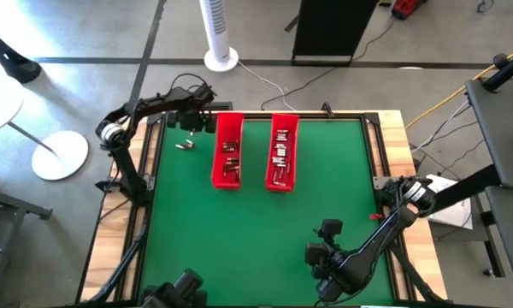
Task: Sort batteries
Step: Put the silver battery into the right red bin
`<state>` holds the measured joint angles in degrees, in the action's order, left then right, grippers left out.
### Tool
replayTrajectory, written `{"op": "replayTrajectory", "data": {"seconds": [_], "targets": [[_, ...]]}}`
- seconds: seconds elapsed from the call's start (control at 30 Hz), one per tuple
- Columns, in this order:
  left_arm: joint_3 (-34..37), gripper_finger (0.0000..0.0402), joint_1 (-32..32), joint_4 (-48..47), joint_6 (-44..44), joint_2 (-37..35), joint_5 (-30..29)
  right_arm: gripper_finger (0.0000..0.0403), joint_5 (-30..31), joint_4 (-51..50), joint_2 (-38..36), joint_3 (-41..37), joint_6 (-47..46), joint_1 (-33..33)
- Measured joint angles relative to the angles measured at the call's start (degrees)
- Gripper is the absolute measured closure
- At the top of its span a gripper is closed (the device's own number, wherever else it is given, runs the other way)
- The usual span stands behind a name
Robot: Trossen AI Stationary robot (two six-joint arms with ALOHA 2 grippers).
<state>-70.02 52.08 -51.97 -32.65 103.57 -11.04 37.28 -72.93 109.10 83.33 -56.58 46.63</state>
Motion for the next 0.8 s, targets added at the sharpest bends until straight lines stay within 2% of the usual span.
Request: {"op": "replayTrajectory", "data": {"seconds": [0.3,0.4,0.5,0.6,0.8], "targets": [[-0.13,0.0356,-1.44,-1.01,5.35,-12.35,0.35,0.0170,0.04,0.01,0.00,0.02,-0.05,0.00],[-0.17,0.0356,-3.76,-0.91,8.48,-17.54,0.19,0.0170,0.24,-0.04,0.00,0.02,-0.46,0.00],[0.29,0.0356,-8.29,2.24,9.92,-22.81,0.15,0.0170,0.59,-0.06,-0.11,0.02,-0.08,-0.13],[1.24,0.0356,-14.69,8.02,9.99,-26.40,0.21,0.0170,3.66,-0.14,-0.62,0.02,1.49,-0.53],[4.01,0.0356,-28.98,25.02,10.25,-27.60,2.93,0.0170,5.18,-0.38,-2.79,0.02,3.64,-2.19]]}}
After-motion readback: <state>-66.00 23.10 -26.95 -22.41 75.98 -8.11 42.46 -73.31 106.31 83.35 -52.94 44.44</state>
